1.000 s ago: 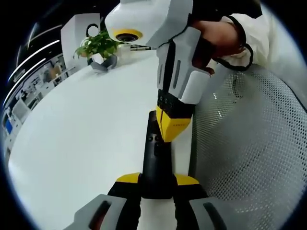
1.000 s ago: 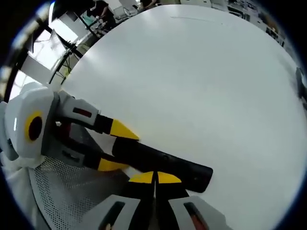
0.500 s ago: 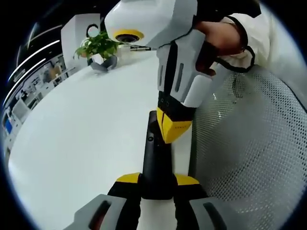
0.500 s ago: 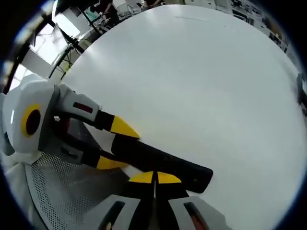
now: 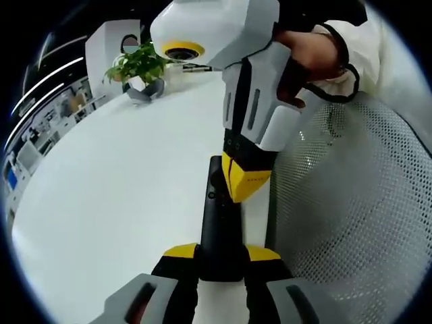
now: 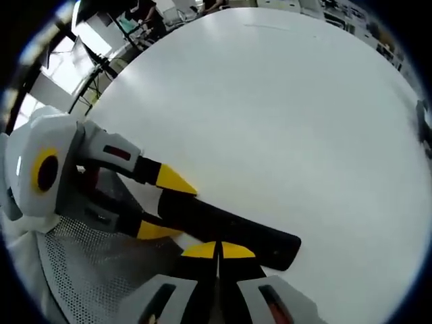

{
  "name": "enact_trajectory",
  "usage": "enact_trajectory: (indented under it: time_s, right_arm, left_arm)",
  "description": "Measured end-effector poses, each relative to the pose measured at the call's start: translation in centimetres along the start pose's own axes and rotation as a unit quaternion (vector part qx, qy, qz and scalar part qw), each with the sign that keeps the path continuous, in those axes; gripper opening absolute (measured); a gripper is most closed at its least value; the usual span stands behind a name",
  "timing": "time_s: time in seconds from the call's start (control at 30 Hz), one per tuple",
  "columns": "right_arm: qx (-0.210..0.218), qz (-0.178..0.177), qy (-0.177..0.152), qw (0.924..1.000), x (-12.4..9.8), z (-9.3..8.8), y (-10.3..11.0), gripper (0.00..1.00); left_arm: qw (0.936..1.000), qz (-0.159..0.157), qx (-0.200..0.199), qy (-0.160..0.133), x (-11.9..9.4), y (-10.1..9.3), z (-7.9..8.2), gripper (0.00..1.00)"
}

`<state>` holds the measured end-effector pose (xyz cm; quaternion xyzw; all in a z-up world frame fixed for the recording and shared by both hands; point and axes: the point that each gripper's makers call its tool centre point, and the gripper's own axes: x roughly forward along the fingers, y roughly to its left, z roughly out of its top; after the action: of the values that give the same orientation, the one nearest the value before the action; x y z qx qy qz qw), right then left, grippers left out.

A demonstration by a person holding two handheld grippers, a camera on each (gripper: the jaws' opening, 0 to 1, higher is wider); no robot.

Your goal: Press the specified remote control buttons in sequence, fully releasing each button before pressing the next.

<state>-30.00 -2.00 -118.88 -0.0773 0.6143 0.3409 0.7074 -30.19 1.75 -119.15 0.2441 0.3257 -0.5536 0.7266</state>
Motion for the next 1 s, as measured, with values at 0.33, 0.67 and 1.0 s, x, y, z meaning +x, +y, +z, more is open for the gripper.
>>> enact_trajectory:
  time_s: [0.33, 0.67, 1.0]
  right_arm:
    - [0.007, 0.014, -0.014, 0.9998, -0.3, 0.9, 0.5, 0.00]
    - [0.000, 0.017, -0.018, 0.9997, 0.3, 1.8, 0.9, 0.00]
    - [-0.003, 0.013, -0.014, 0.9998, 0.4, 1.6, 0.7, 0.00]
  left_arm:
    - [1.0000, 0.000, 0.000, 0.000, 0.0, 0.0, 0.0, 0.25]
    - [1.0000, 0.000, -0.001, -0.003, 0.0, 0.0, 0.0, 0.25]
    - [1.0000, 0.001, -0.002, -0.005, 0.1, 0.0, 0.1, 0.25]
